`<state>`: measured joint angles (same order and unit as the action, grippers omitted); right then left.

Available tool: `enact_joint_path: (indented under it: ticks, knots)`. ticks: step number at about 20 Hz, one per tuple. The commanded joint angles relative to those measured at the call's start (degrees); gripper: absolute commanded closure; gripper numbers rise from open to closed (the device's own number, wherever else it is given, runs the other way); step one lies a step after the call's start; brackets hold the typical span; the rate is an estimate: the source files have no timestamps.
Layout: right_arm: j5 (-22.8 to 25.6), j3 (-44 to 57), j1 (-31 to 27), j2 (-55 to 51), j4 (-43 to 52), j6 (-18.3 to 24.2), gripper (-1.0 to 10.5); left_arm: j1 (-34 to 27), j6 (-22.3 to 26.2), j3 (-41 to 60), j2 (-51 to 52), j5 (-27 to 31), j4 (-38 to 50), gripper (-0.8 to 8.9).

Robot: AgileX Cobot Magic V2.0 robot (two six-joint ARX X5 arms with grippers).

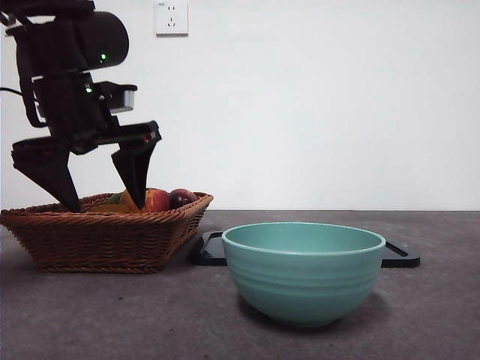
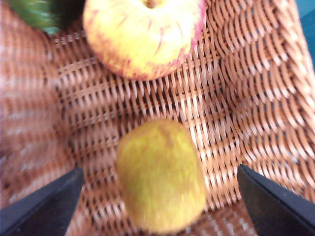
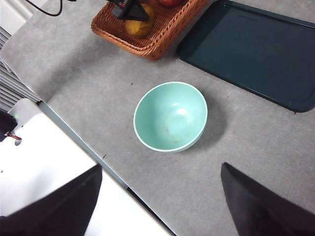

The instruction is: Pick up the wifruite, put it on the bowl, pick up the plate, put it on desk

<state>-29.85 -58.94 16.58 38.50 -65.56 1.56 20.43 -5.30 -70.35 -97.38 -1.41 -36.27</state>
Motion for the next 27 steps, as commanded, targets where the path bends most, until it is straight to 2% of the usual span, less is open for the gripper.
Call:
enact_joint_path:
  ticks: [1, 2, 4, 9, 10, 12, 13, 18, 20, 23, 27]
  knots:
    - [-0.13, -1.16, 0.26, 0.37, 0.37, -0.04, 5.6, 0.33, -0.11, -1.27, -2.49, 0.17, 1.14, 3.22]
    - [-0.13, -1.16, 0.26, 0.37, 0.37, -0.04, 5.6, 0.33, -0.11, -1.27, -2.95, 0.17, 1.55, 3.23]
    - [-0.13, -1.16, 0.26, 0.37, 0.42, -0.04, 5.6, 0.33, -0.11, -1.27, -3.48, 0.17, 1.77, 3.84]
    - [-0.13, -1.16, 0.26, 0.37, 0.42, -0.04, 5.6, 0.35, -0.22, -1.27, -4.81, 0.17, 1.51, 3.86]
    - [-0.13, -1.16, 0.26, 0.37, 0.42, -0.04, 5.6, 0.35, -0.37, -1.27, -4.81, 0.17, 1.55, 4.21]
    - [-0.13, -1.16, 0.26, 0.37, 0.44, -0.02, 5.6, 0.35, -0.35, -1.27, -4.81, 0.17, 1.40, 5.77]
    - [-0.13, -1.16, 0.26, 0.37, 0.46, -0.02, 5.6, 0.35, -0.35, -1.27, -4.74, 0.15, 1.36, 5.94]
    - [-0.13, -1.16, 0.26, 0.37, 0.81, -0.02, 5.6, 1.68, -0.31, -1.29, 3.06, -0.15, -0.26, 5.96]
    - [-0.11, -1.16, 0.26, 0.37, 0.85, -0.02, 5.6, 4.22, -0.33, -1.29, 9.29, -2.75, -1.38, 5.96]
    - [-0.09, -1.16, 0.26, 0.37, 0.83, -0.02, 5.6, 12.17, -0.37, -1.29, 16.96, -7.74, -3.30, 5.96]
    - [-0.09, -1.16, 0.26, 0.37, 0.83, -0.02, 5.6, 24.85, -0.35, -1.29, 16.59, -7.74, -2.36, 5.96]
